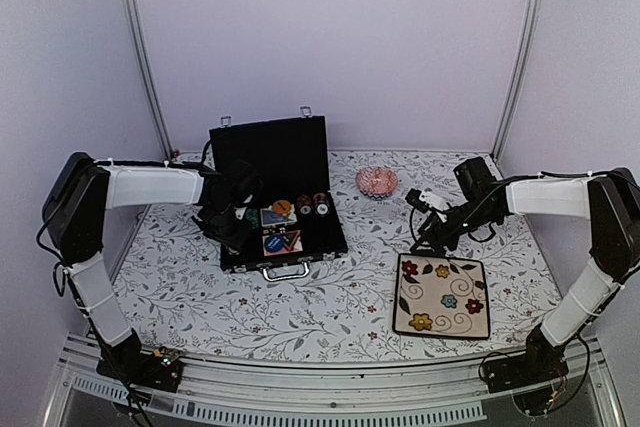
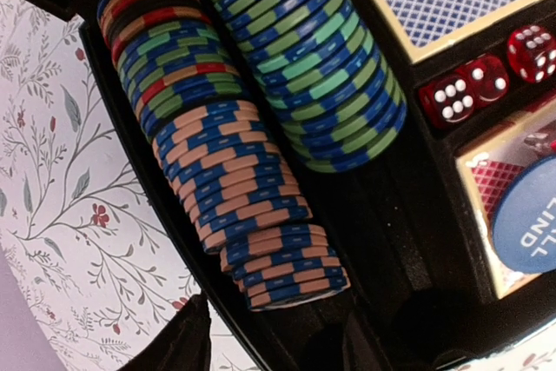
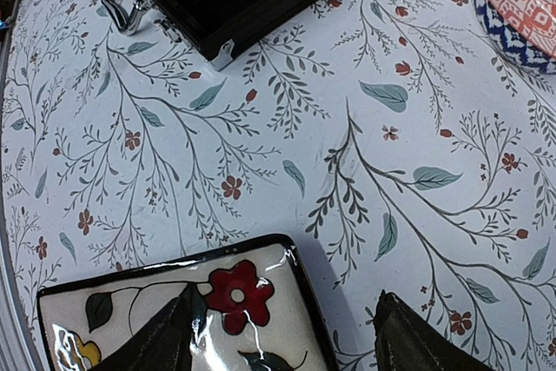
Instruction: Pack up texas hold em set
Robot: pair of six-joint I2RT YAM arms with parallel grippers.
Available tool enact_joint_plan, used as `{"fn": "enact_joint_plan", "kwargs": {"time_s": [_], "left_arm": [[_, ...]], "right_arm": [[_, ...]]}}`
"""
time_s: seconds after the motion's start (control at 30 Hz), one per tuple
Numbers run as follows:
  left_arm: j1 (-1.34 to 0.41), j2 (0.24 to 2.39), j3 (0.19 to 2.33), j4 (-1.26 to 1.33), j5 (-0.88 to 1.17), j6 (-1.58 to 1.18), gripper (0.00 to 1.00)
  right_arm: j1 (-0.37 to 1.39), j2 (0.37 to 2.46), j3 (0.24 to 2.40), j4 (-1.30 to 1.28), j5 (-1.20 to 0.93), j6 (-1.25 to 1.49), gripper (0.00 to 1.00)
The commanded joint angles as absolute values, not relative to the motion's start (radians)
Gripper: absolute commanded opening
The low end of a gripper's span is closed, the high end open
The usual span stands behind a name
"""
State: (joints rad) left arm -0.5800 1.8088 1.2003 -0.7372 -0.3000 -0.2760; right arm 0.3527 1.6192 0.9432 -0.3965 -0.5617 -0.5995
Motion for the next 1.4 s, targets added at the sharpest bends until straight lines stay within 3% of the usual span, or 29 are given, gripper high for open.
{"fn": "enact_joint_plan", "kwargs": {"time_s": [0.0, 0.23, 1.07, 1.37], "left_arm": [[-0.565, 1.782, 1.198, -0.757, -0.295, -0.267, 0.54], [-0.541, 1.758, 1.155, -0.765, -0.212, -0.238, 0.59], [-0.486, 1.863, 1.211, -0.706, -0.271, -0.233, 0.55], [-0.494, 1.678, 1.181, -0.853, -0.141, -0.224, 0.56]], "right_arm": [[0.349, 1.626, 0.968, -0.403, -0.569, -0.604, 0.72], [0.349, 1.637, 0.976, -0.407, -0.574, -0.604, 0.73], [0.349, 1.628, 0.973, -0.410, -0.571, -0.605, 0.73], [0.350, 1.639, 0.972, -0.412, -0.579, -0.607, 0.73]]}}
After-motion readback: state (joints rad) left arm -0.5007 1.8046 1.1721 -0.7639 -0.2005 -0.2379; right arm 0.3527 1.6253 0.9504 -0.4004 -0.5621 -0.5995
